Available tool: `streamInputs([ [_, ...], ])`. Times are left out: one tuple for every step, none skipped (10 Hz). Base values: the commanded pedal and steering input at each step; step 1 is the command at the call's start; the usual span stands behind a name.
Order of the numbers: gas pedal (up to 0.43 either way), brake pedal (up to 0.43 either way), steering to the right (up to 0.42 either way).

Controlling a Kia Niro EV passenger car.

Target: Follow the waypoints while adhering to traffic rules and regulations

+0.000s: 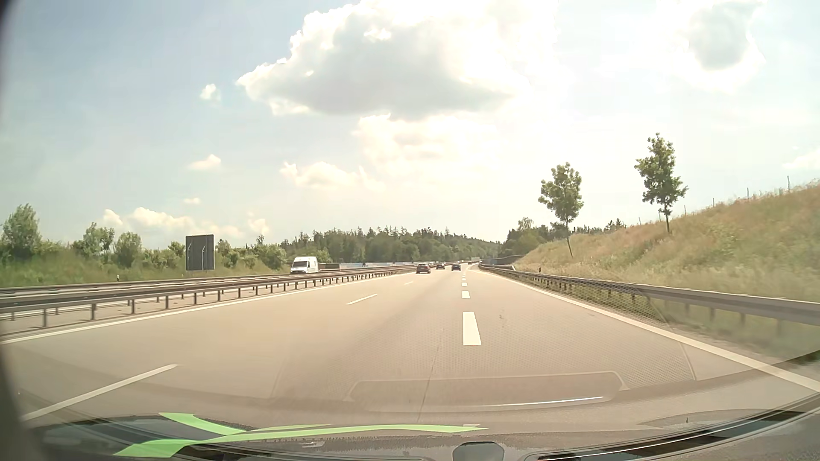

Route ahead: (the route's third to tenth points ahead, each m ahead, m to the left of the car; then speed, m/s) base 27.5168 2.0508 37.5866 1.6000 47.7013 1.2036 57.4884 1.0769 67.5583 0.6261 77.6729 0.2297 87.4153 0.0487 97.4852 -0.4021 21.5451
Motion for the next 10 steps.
streamInputs([
  [0.409,0.000,-0.001],
  [0.398,0.000,-0.001],
  [0.398,0.000,0.000],
  [0.398,0.000,0.000],
  [0.398,0.000,0.000],
  [0.398,0.000,0.000],
  [0.398,0.000,0.000],
  [0.398,0.000,0.000],
  [0.398,0.000,0.000],
  [0.398,0.000,0.000],
])
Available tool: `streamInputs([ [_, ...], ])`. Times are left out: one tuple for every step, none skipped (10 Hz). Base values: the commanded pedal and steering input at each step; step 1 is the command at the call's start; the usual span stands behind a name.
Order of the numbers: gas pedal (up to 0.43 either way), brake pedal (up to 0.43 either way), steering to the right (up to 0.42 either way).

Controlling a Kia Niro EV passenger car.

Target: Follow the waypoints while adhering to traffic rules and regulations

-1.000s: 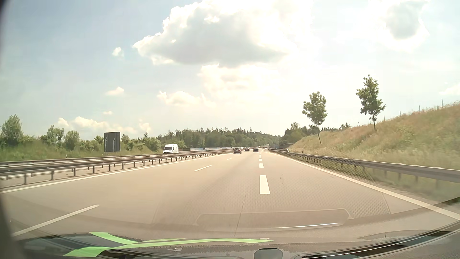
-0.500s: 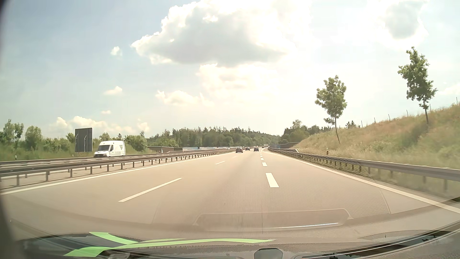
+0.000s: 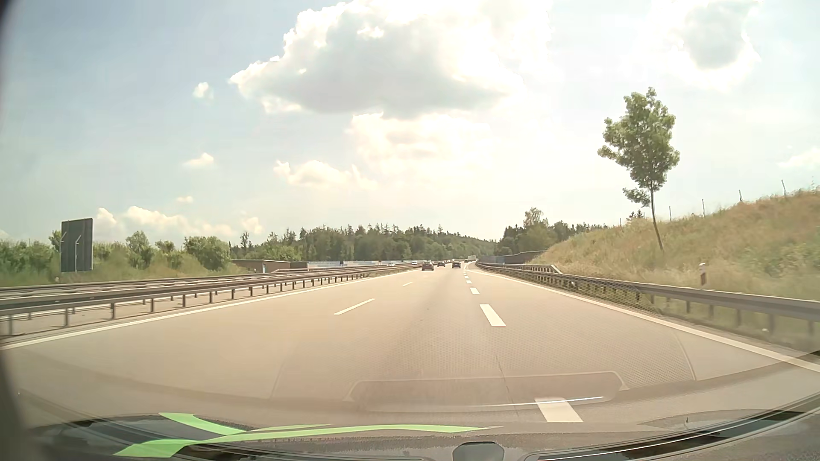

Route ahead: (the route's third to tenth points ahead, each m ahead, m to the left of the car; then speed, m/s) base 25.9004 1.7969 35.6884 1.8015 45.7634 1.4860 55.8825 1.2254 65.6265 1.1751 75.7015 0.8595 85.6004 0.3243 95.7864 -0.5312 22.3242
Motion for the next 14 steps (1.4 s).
streamInputs([
  [0.409,0.000,0.000],
  [0.409,0.000,0.000],
  [0.409,0.000,0.000],
  [0.409,0.000,0.000],
  [0.409,0.000,0.000],
  [0.409,0.000,0.000],
  [0.409,0.000,0.000],
  [0.409,0.000,0.000],
  [0.409,0.000,0.000],
  [0.409,0.000,0.000],
  [0.409,0.000,0.000],
  [0.409,0.000,0.000],
  [0.409,0.000,0.000],
  [0.409,0.000,0.000],
])
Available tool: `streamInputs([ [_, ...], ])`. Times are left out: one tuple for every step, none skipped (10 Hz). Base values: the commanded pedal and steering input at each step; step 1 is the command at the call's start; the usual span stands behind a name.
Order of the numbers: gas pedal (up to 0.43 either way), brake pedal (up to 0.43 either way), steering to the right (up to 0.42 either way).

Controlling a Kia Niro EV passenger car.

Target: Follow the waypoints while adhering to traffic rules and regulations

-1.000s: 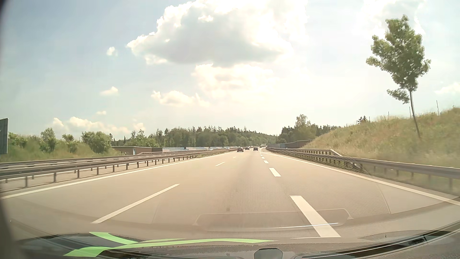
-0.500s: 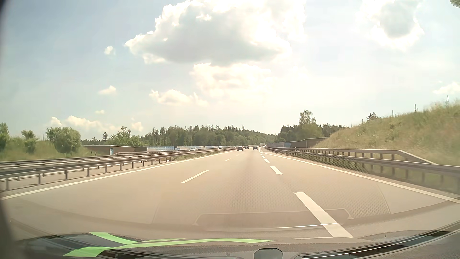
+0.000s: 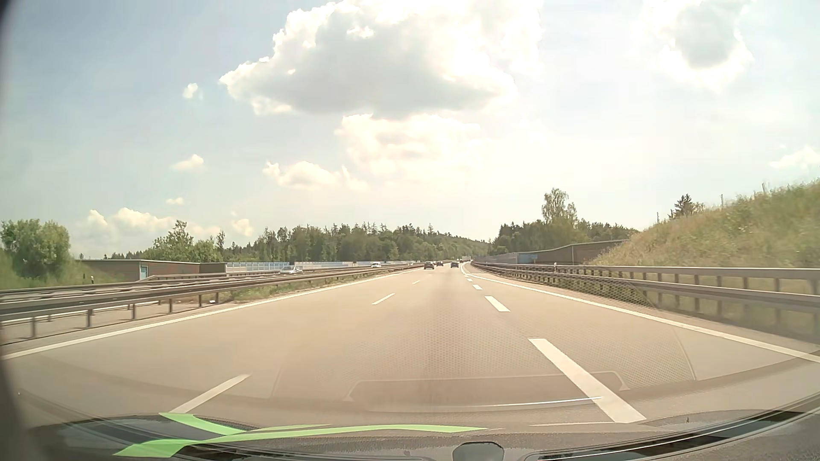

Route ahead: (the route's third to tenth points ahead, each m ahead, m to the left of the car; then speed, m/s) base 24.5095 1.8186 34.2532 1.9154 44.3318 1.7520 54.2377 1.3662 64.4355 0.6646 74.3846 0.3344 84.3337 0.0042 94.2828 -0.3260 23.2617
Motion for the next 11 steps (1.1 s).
streamInputs([
  [0.409,0.000,0.000],
  [0.409,0.000,0.000],
  [0.409,0.000,0.000],
  [0.409,0.000,0.000],
  [0.409,0.000,0.000],
  [0.409,0.000,0.000],
  [0.409,0.000,0.000],
  [0.409,0.000,0.000],
  [0.409,0.000,0.000],
  [0.409,0.000,0.000],
  [0.409,0.000,0.000],
])
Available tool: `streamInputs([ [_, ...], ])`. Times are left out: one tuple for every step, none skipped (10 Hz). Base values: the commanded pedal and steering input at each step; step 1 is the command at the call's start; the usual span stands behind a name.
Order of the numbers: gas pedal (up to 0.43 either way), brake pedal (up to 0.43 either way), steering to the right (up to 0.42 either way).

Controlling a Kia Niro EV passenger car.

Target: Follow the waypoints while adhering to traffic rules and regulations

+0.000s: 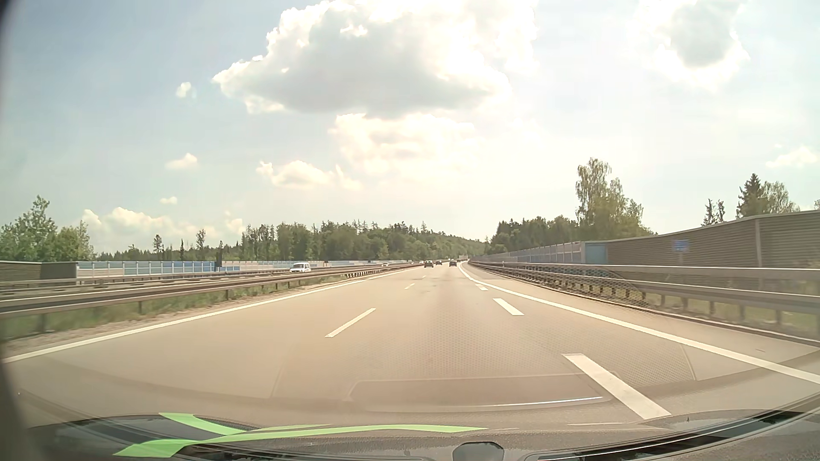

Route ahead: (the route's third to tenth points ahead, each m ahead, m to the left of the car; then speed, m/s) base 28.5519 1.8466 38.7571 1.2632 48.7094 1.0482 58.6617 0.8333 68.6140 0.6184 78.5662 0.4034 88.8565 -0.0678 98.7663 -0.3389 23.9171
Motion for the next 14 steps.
streamInputs([
  [0.409,0.000,0.000],
  [0.409,0.000,0.000],
  [0.409,0.000,0.000],
  [0.409,0.000,0.000],
  [0.409,0.000,0.000],
  [0.409,0.000,0.000],
  [0.409,0.000,0.000],
  [0.409,0.000,0.001],
  [0.409,0.000,0.002],
  [0.409,0.000,0.003],
  [0.409,0.000,0.003],
  [0.409,0.000,0.002],
  [0.409,0.000,-0.001],
  [0.409,0.000,-0.001],
])
